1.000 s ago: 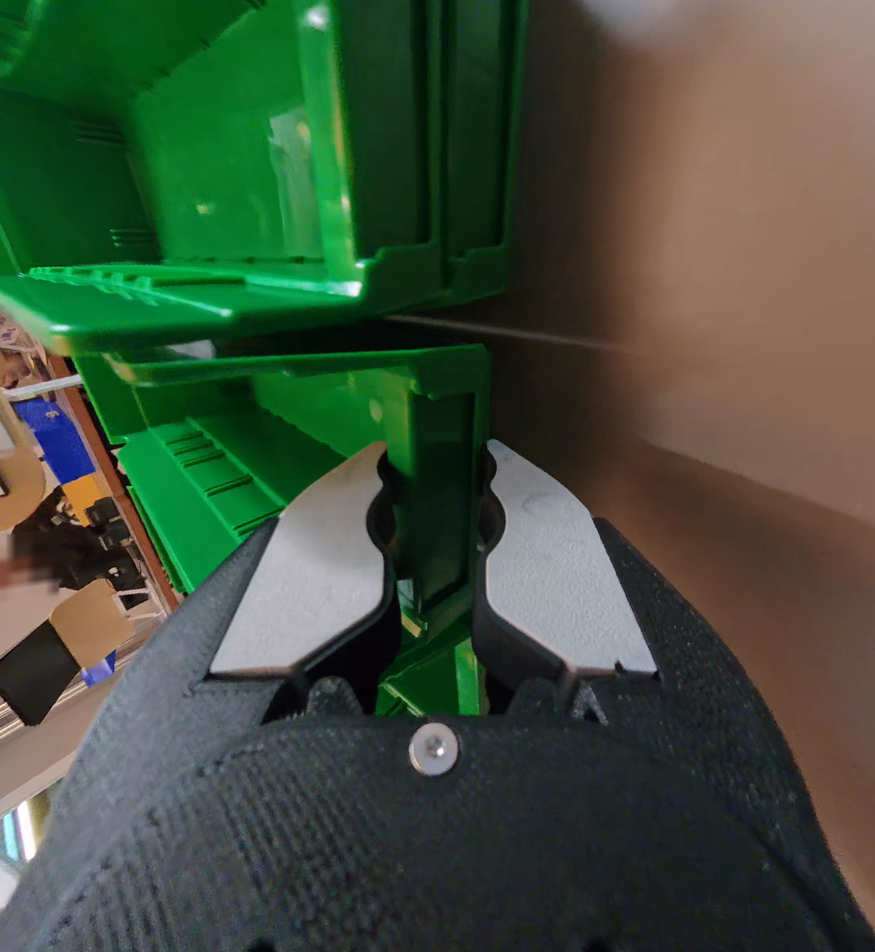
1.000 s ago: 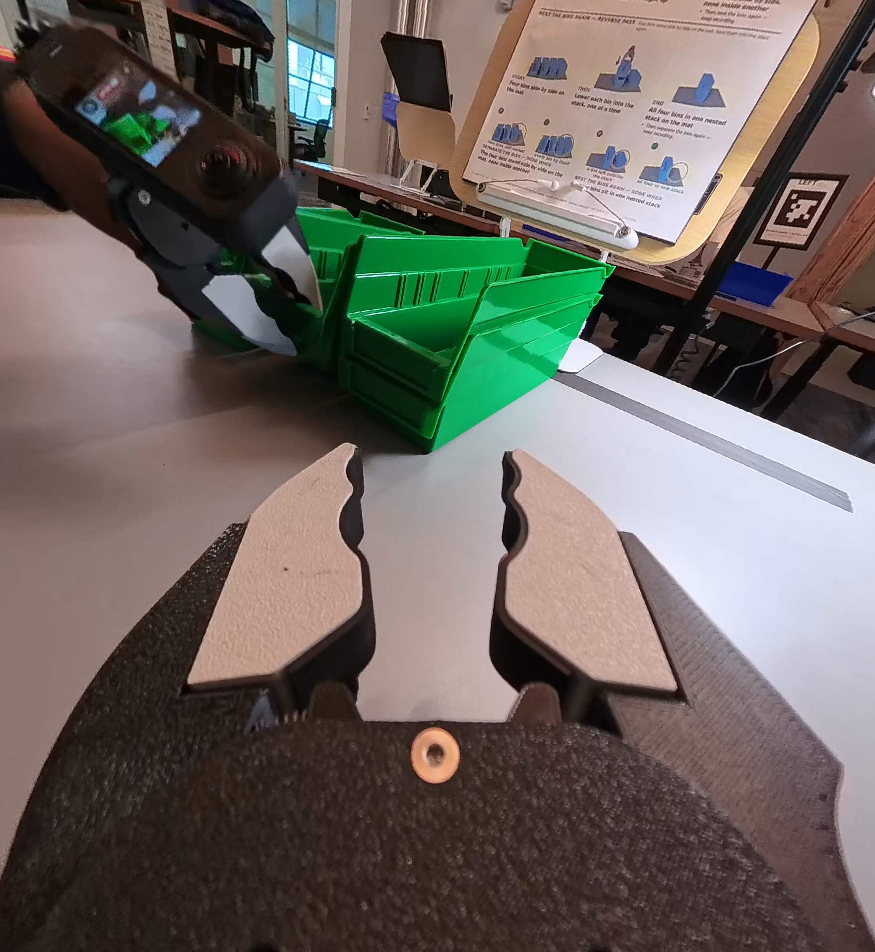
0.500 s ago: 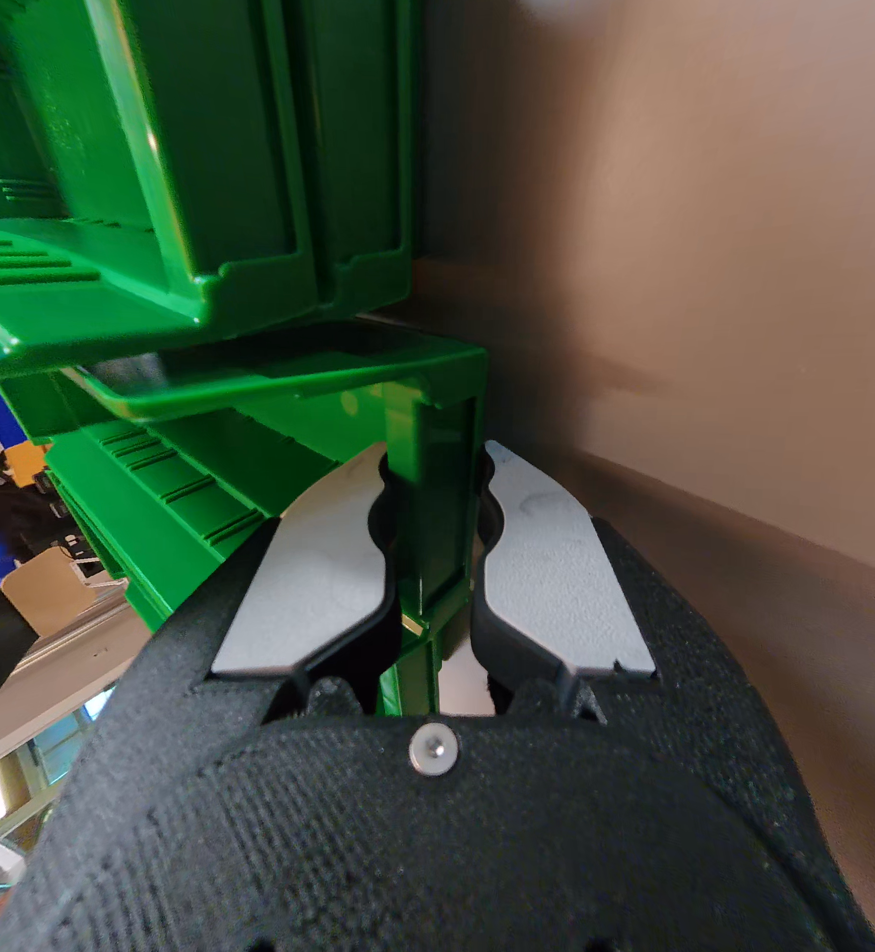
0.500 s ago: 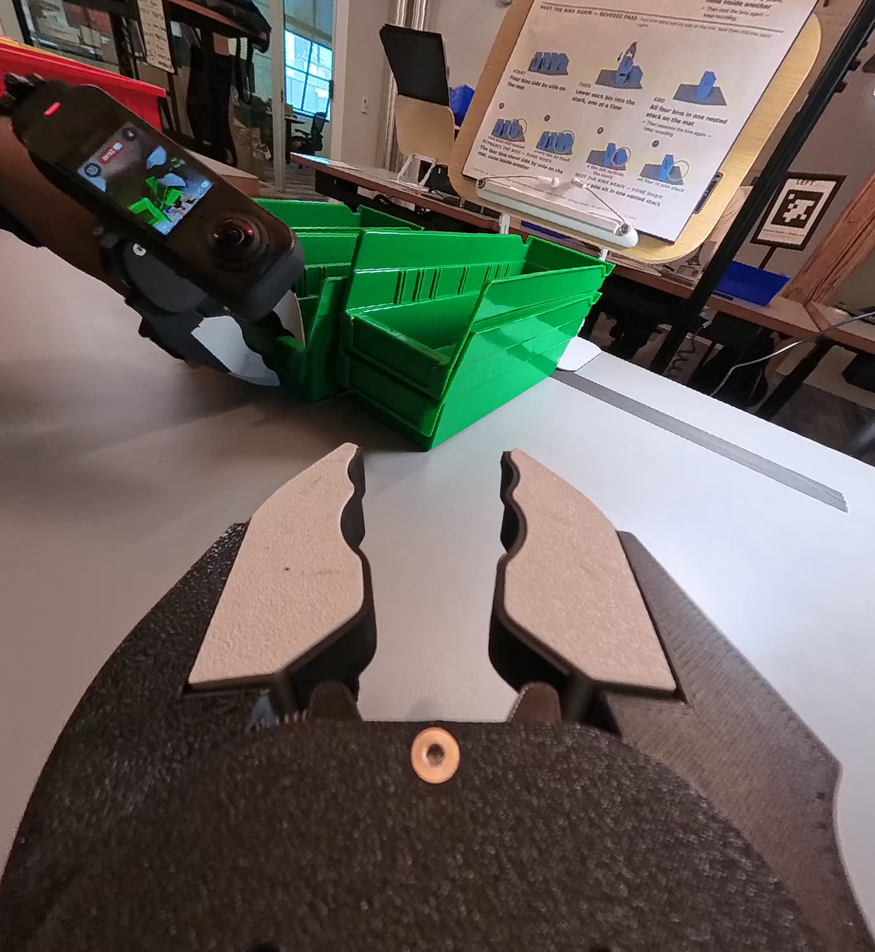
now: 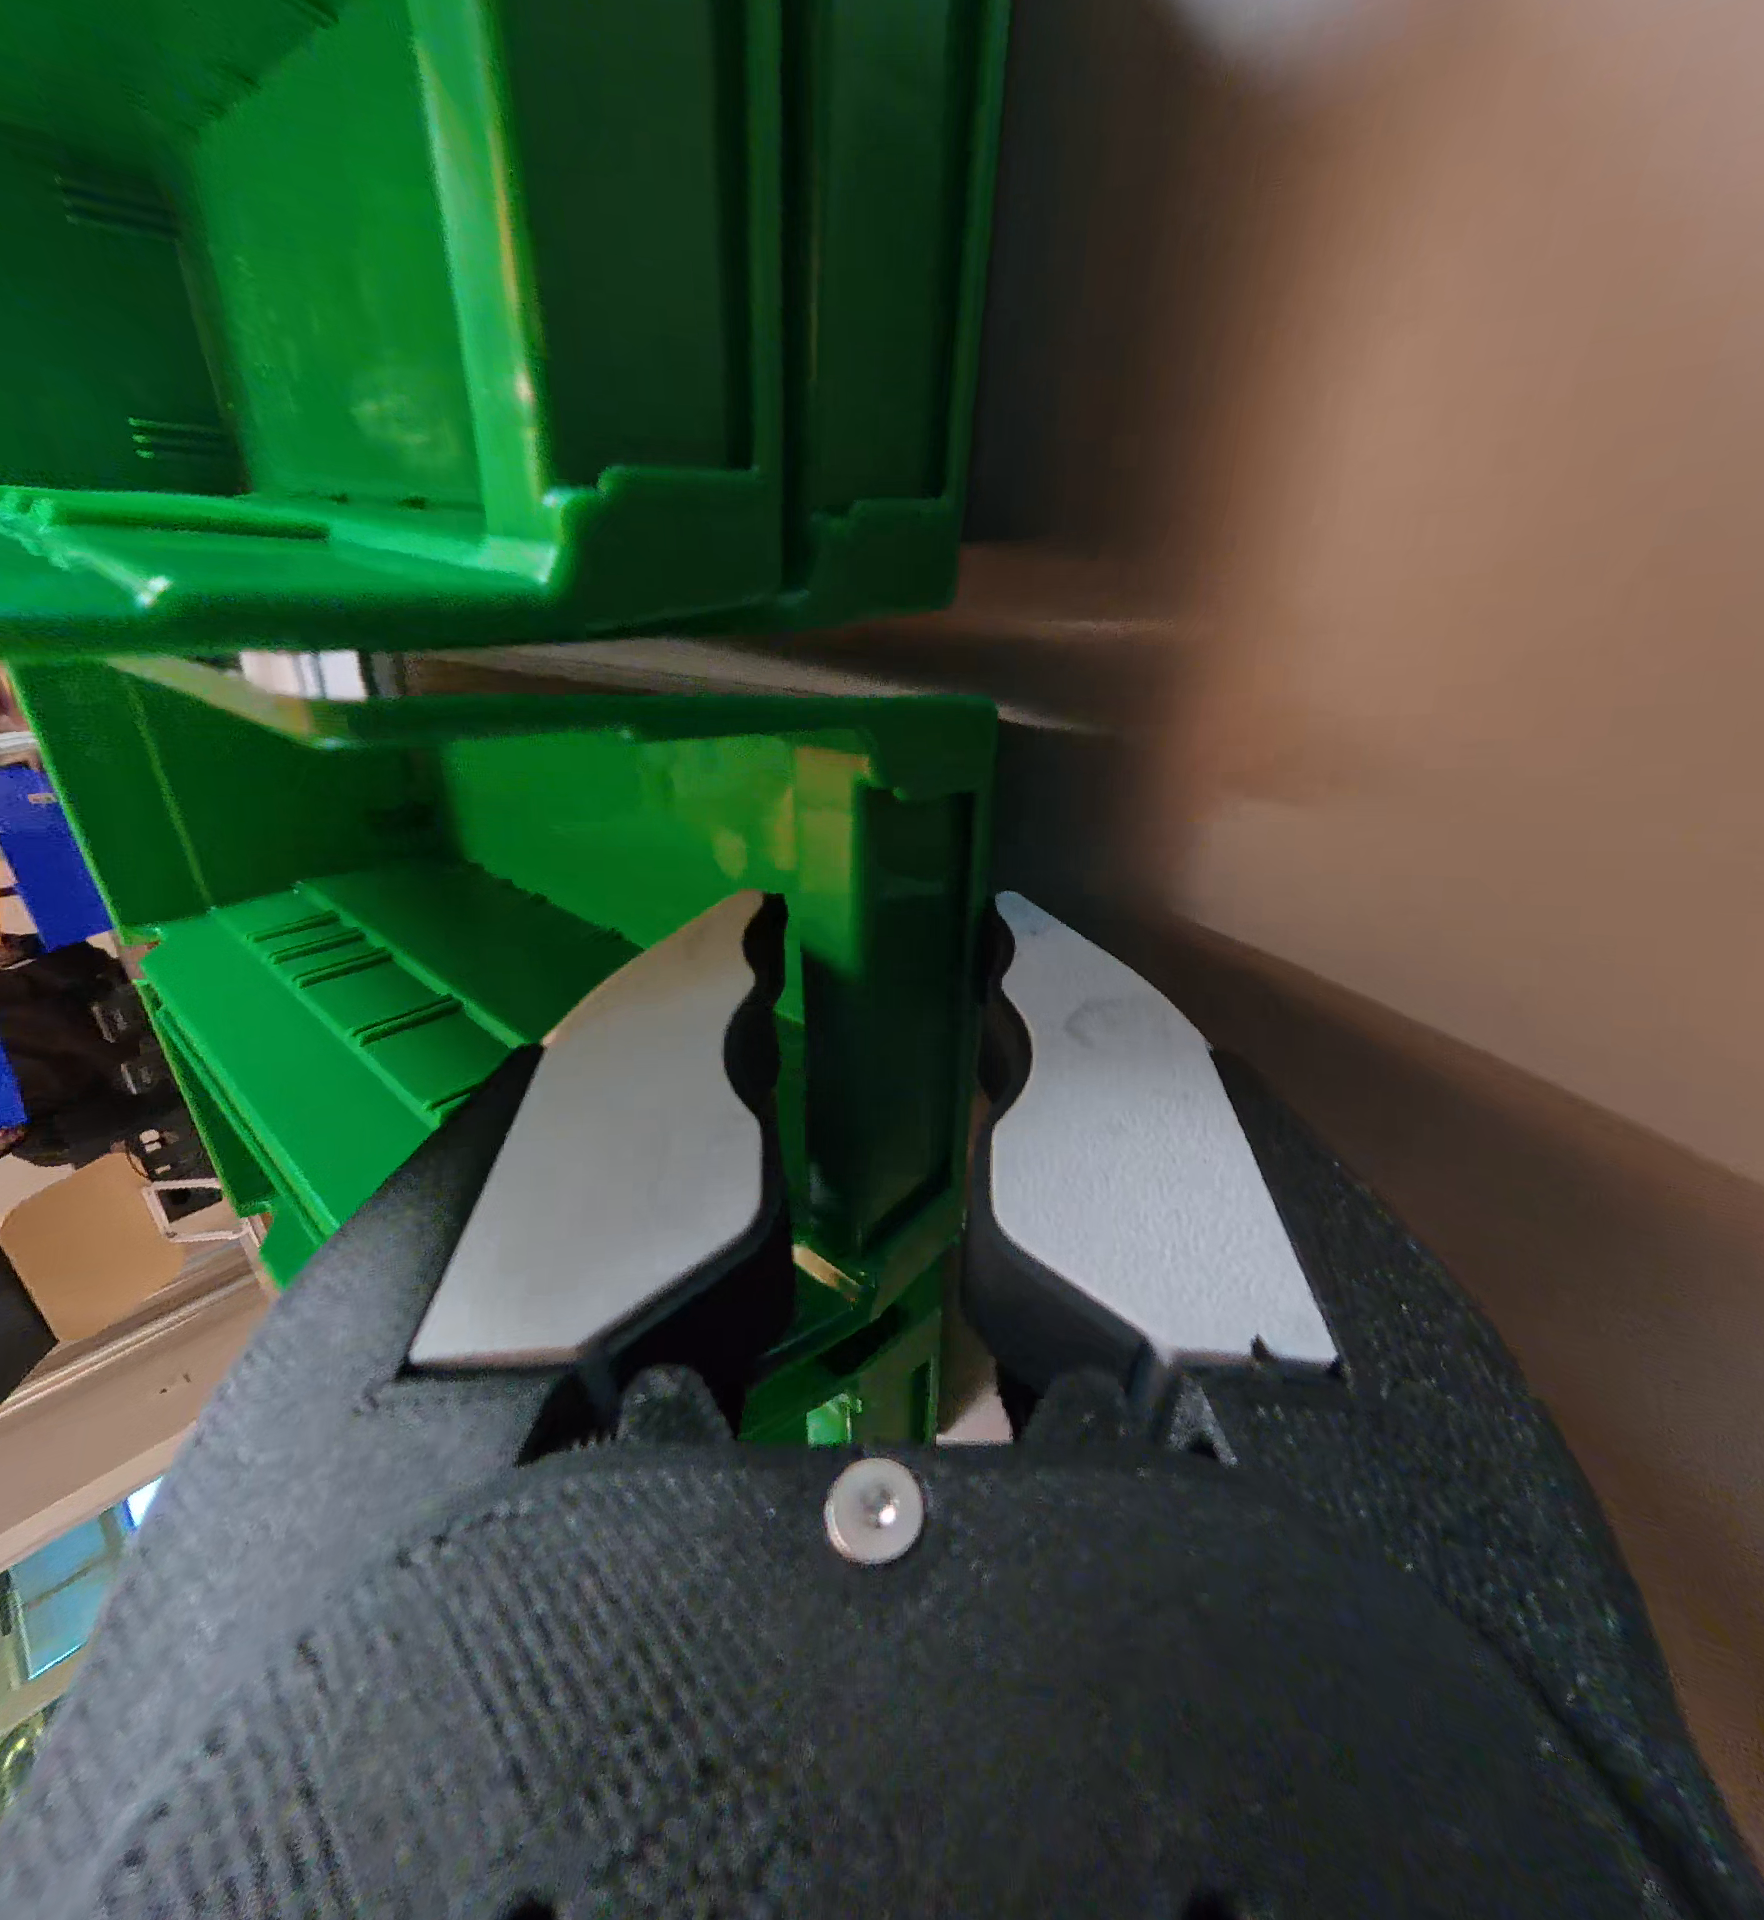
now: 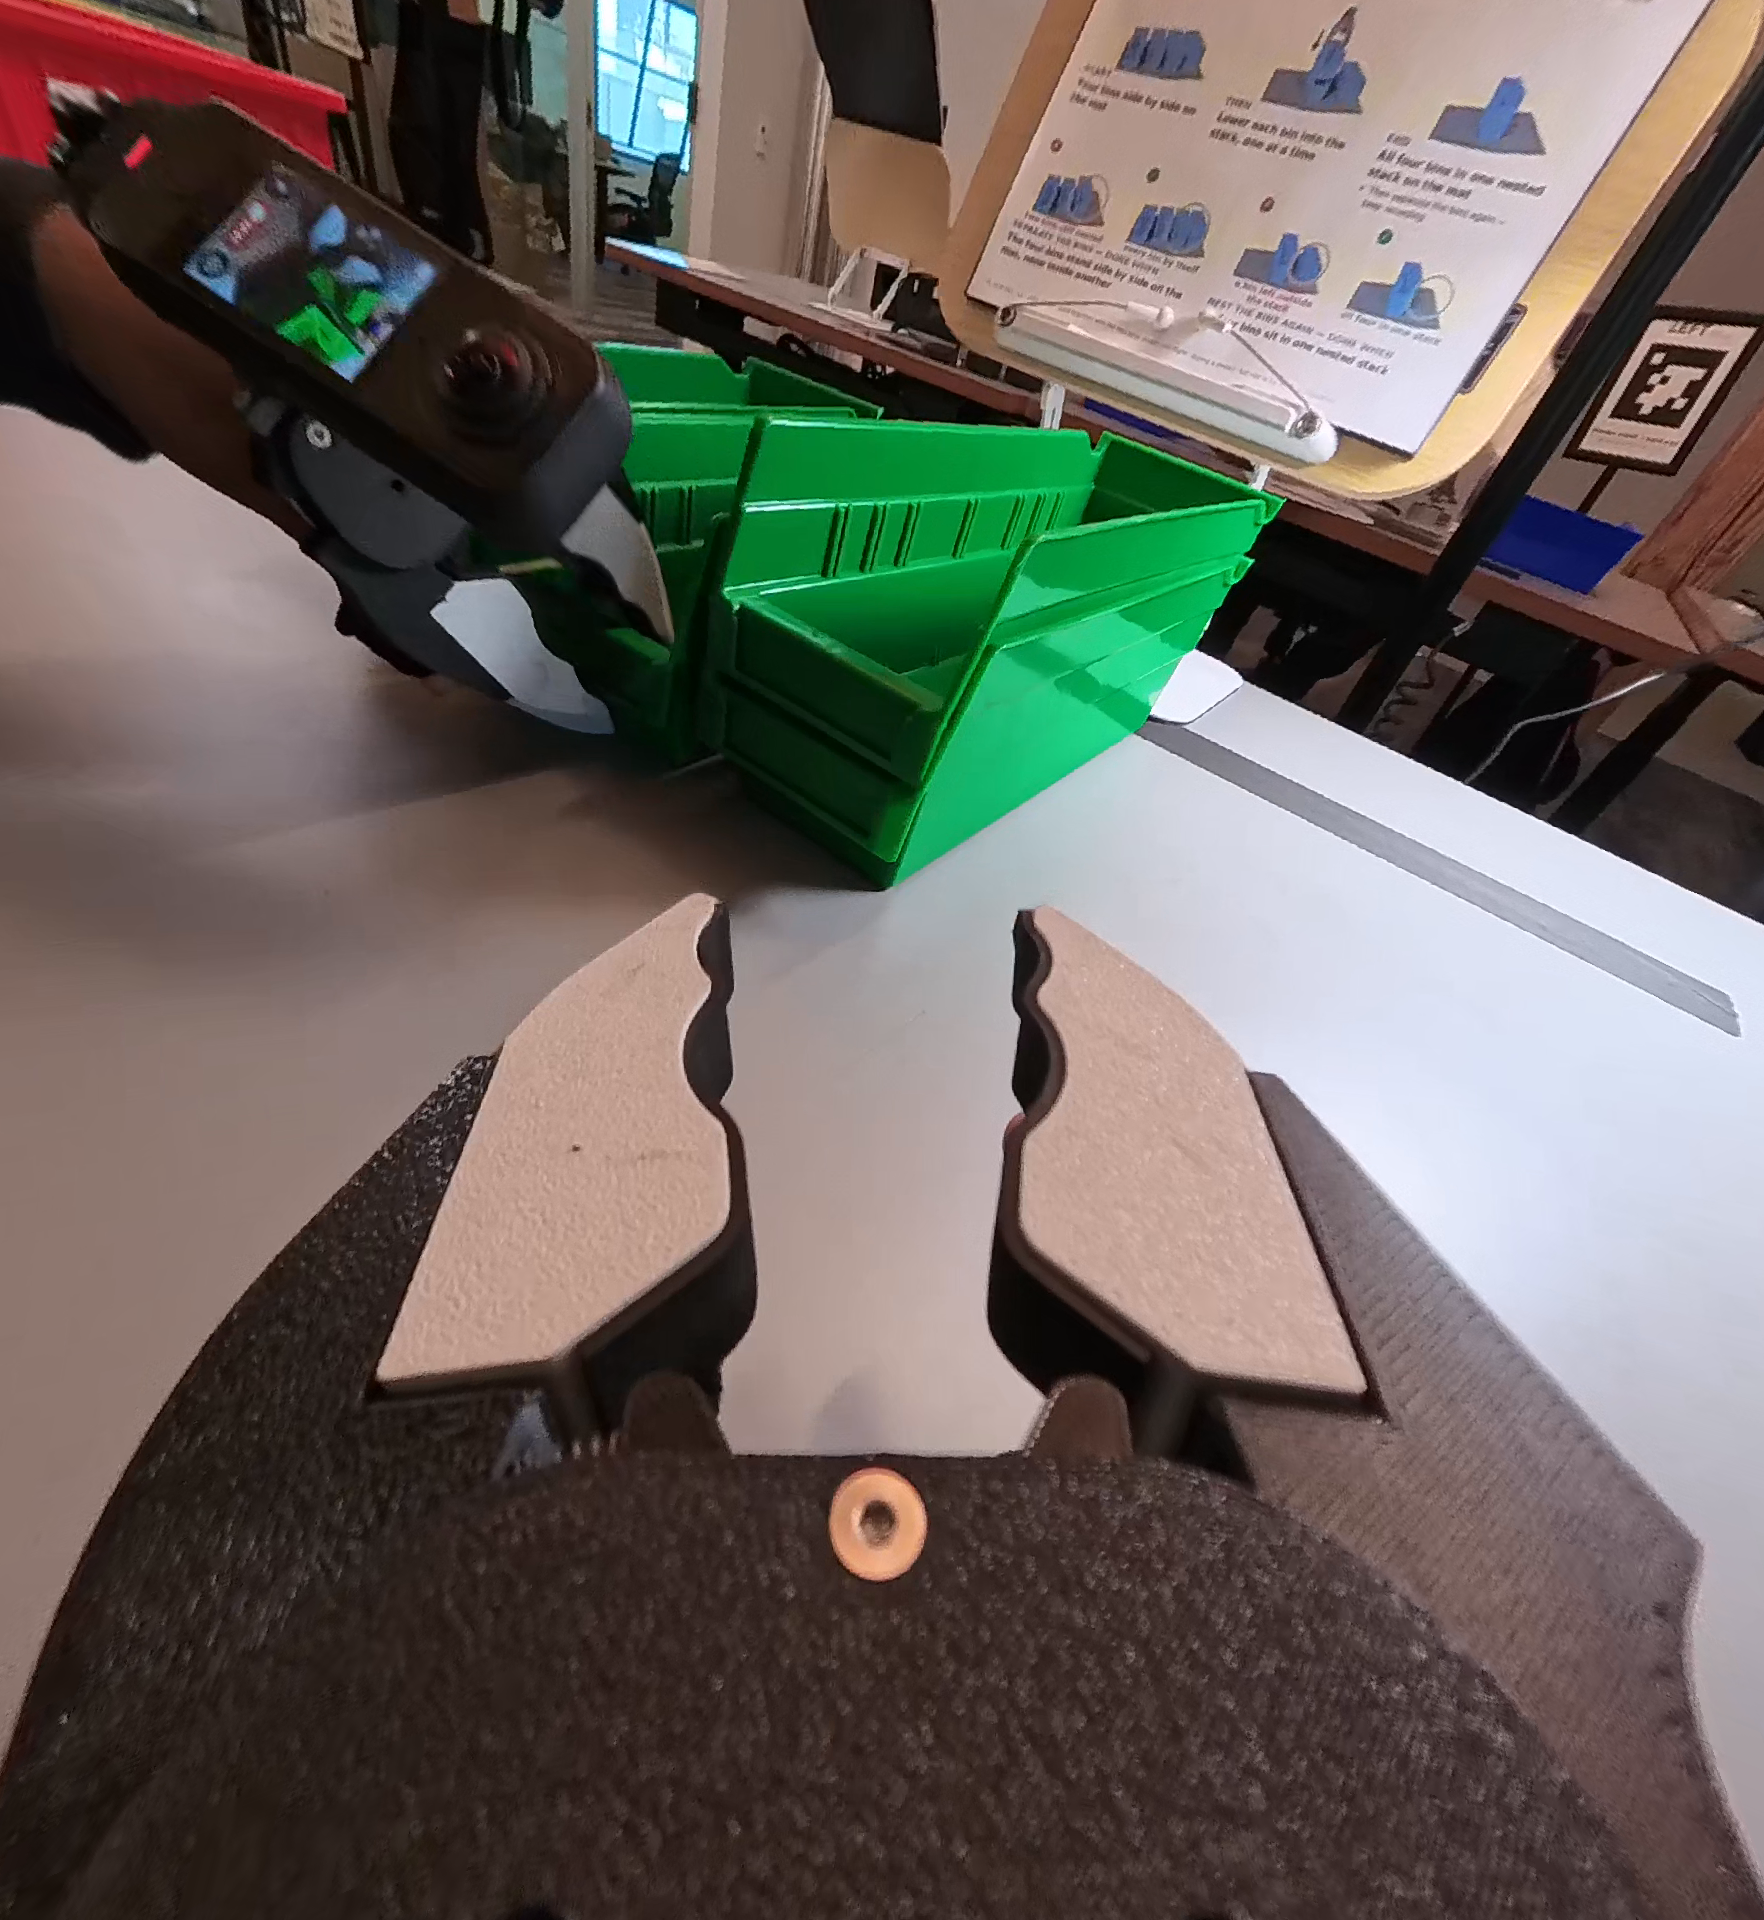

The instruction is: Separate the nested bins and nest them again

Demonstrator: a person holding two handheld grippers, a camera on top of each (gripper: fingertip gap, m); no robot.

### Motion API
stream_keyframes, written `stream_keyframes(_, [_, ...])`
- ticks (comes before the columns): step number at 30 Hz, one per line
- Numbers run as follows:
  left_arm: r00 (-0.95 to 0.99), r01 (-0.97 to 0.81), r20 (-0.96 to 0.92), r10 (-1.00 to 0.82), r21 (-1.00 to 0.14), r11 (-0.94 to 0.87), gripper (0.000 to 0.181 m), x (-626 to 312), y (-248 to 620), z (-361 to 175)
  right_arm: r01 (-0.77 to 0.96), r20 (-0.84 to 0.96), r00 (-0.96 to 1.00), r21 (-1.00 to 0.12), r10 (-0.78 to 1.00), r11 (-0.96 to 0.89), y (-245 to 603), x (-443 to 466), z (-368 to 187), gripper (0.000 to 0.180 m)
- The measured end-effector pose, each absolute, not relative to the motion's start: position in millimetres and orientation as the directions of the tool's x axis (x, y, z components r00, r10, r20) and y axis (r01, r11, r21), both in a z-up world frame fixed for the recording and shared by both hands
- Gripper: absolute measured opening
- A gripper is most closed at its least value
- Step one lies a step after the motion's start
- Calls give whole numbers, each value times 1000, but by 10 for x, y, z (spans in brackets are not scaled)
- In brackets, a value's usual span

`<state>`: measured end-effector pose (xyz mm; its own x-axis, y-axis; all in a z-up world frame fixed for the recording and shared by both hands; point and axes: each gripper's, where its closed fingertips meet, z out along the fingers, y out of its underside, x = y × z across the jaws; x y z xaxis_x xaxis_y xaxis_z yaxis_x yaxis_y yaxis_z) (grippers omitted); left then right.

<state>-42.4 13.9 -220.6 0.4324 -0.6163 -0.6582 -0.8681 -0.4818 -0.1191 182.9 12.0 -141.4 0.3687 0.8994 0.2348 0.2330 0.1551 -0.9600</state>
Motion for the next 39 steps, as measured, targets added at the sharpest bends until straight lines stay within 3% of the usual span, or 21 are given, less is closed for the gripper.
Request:
stream_keyframes(3, [462,-870,-669,-582,-215,-443,44,-338,119,-2093,261,255,352,-951,900,167,102,1793,-1440,53])
stream_keyframes(10, [683,-712,-535,-498,-638,-292,45,-16,-364,-1507,320,354,221,-907,909,275,-33,1478,-1368,54])
stream_keyframes(13, [793,-550,-394,-465,-791,-267,47,-85,-656,-1345,403,492,110,-816,863,414,-60,1199,-1312,54])
stream_keyframes(17, [890,-357,-257,-376,-906,-227,54,-313,-1015,-1226,517,589,-100,-658,802,548,-9,825,-1373,55])
stream_keyframes(22, [935,-286,-233,-266,-941,-180,54,-587,-1320,-1278,619,635,-267,-464,725,634,223,445,-1422,53])
stream_keyframes(26, [948,-267,-226,-226,-948,-175,53,-722,-1349,-1411,750,638,-359,-237,681,617,474,292,-1640,44])
stream_keyframes(30, [939,-276,-228,-257,-946,-169,53,-653,-1352,-1432,808,573,-410,-133,710,574,572,263,-1857,33])
stream_keyframes(39, [910,-358,-296,-290,-913,-193,49,-557,-1338,-1567,804,353,-431,-267,830,531,329,298,-1468,26])
